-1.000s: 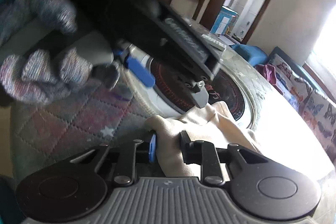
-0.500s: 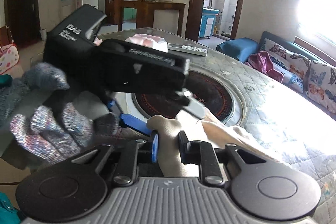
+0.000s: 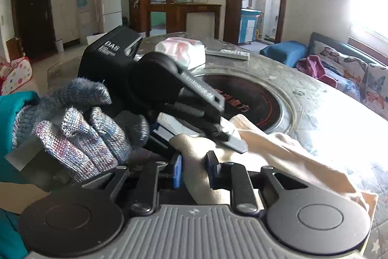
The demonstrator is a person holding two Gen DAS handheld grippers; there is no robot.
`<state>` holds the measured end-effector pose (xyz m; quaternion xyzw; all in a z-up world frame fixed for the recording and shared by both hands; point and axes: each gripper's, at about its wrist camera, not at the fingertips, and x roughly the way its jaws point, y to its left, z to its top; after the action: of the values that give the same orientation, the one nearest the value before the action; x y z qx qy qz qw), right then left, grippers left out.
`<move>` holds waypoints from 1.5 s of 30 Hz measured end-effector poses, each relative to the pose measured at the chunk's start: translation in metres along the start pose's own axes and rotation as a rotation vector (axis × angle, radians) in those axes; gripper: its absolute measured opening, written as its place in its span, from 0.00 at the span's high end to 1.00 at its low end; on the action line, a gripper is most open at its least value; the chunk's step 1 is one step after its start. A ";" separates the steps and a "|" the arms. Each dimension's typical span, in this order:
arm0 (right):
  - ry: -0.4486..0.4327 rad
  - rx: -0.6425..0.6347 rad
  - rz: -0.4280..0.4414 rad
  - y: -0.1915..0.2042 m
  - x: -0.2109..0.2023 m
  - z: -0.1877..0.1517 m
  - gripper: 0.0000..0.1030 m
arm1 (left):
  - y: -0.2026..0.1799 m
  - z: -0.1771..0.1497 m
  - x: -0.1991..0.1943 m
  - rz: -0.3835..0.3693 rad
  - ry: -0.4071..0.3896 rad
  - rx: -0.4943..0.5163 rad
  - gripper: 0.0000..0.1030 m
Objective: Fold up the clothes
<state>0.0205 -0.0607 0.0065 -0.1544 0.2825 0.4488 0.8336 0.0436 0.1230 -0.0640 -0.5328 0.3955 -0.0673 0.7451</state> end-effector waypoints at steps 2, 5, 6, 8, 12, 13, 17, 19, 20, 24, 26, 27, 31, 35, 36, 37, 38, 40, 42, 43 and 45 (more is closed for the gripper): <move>-0.008 0.028 -0.009 -0.003 -0.004 -0.003 0.61 | 0.000 0.001 -0.001 0.001 -0.002 0.010 0.79; -0.026 0.083 -0.054 -0.012 -0.015 -0.010 0.46 | -0.002 0.002 -0.001 0.005 -0.006 0.027 0.79; -0.031 0.106 -0.074 -0.017 -0.019 -0.012 0.46 | -0.003 0.002 -0.001 0.006 -0.006 0.033 0.79; -0.033 0.161 -0.114 -0.031 -0.026 -0.016 0.43 | -0.004 0.002 -0.001 0.012 -0.007 0.048 0.79; -0.033 0.284 -0.243 -0.070 -0.043 -0.031 0.43 | -0.009 0.001 -0.001 0.026 -0.012 0.080 0.79; -0.029 0.311 -0.272 -0.080 -0.046 -0.035 0.43 | -0.011 0.002 -0.001 0.029 -0.013 0.086 0.79; -0.016 0.417 -0.347 -0.117 -0.054 -0.052 0.44 | -0.014 0.000 0.001 0.042 -0.020 0.110 0.79; -0.009 0.485 -0.374 -0.138 -0.057 -0.062 0.46 | -0.016 0.000 0.002 0.049 -0.023 0.123 0.79; -0.006 0.506 -0.381 -0.145 -0.058 -0.067 0.46 | -0.017 0.000 0.003 0.052 -0.025 0.131 0.79; 0.000 0.576 -0.379 -0.168 -0.055 -0.082 0.47 | -0.021 -0.001 0.005 0.062 -0.028 0.158 0.79; -0.005 0.601 -0.371 -0.175 -0.051 -0.087 0.48 | -0.022 -0.001 0.005 0.066 -0.028 0.168 0.79; -0.012 0.610 -0.366 -0.177 -0.050 -0.089 0.48 | -0.021 -0.001 0.005 0.068 -0.028 0.173 0.79; -0.030 0.614 -0.352 -0.179 -0.046 -0.089 0.59 | -0.021 -0.001 0.005 0.074 -0.027 0.189 0.79; -0.035 0.619 -0.322 -0.176 -0.046 -0.086 0.74 | -0.024 0.000 0.008 0.083 -0.022 0.216 0.79; -0.036 0.620 -0.322 -0.176 -0.046 -0.086 0.74 | -0.025 0.000 0.009 0.086 -0.022 0.225 0.79; -0.037 0.622 -0.322 -0.176 -0.047 -0.086 0.74 | -0.026 0.000 0.010 0.089 -0.020 0.234 0.79; -0.039 0.623 -0.323 -0.176 -0.047 -0.087 0.74 | -0.027 0.000 0.010 0.093 -0.019 0.244 0.78; -0.042 0.626 -0.325 -0.176 -0.047 -0.087 0.74 | -0.029 0.000 0.011 0.099 -0.015 0.263 0.78; -0.036 0.611 -0.330 -0.173 -0.046 -0.085 0.74 | -0.031 -0.001 0.012 0.106 -0.012 0.282 0.78; -0.036 0.608 -0.331 -0.171 -0.046 -0.084 0.78 | -0.031 -0.001 0.012 0.107 -0.010 0.288 0.78; -0.037 0.603 -0.335 -0.169 -0.047 -0.083 0.84 | -0.032 -0.001 0.011 0.110 -0.009 0.301 0.78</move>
<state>0.1138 -0.2265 -0.0300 0.0628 0.3580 0.2050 0.9088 0.0610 0.1028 -0.0430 -0.3931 0.4060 -0.0823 0.8209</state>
